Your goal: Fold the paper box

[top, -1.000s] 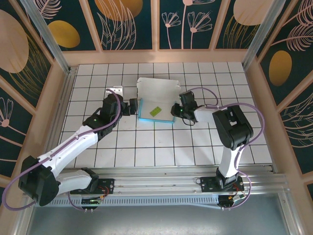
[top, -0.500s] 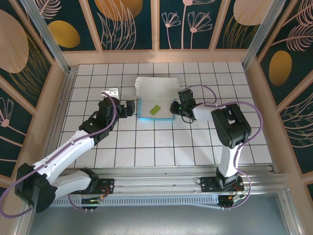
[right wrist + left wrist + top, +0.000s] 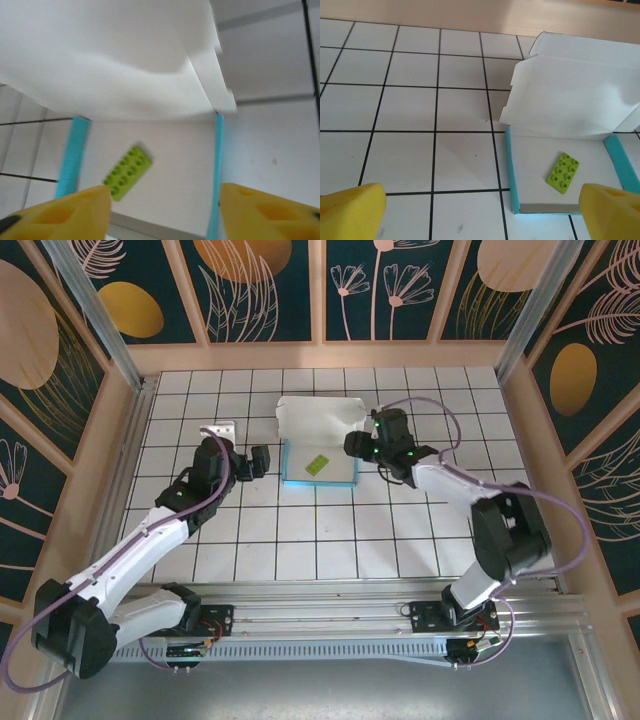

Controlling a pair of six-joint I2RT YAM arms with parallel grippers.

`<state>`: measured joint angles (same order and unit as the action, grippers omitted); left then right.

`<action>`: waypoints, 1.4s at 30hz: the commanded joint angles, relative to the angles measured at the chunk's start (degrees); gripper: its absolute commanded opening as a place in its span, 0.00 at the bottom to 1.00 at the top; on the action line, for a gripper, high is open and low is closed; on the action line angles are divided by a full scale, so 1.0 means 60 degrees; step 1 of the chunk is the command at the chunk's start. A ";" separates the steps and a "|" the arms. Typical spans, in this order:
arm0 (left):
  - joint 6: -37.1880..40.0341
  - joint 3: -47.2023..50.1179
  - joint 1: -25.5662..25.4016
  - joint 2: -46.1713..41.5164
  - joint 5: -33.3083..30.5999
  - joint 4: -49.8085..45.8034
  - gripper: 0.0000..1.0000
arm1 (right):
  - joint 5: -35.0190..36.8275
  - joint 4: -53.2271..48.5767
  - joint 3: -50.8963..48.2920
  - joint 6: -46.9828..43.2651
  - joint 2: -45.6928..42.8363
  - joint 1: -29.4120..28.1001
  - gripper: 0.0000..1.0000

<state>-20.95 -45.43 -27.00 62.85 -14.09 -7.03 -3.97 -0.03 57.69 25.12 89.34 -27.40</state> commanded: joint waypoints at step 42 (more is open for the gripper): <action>0.3153 -0.5652 0.2889 0.7724 0.7710 0.1390 0.93 | -0.6765 0.0663 0.3323 -0.2498 0.3761 0.2868 0.50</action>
<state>-3.18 -76.23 -9.85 107.61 29.15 1.83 -42.46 2.35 76.62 9.72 111.24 -10.00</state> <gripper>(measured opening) 0.935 0.519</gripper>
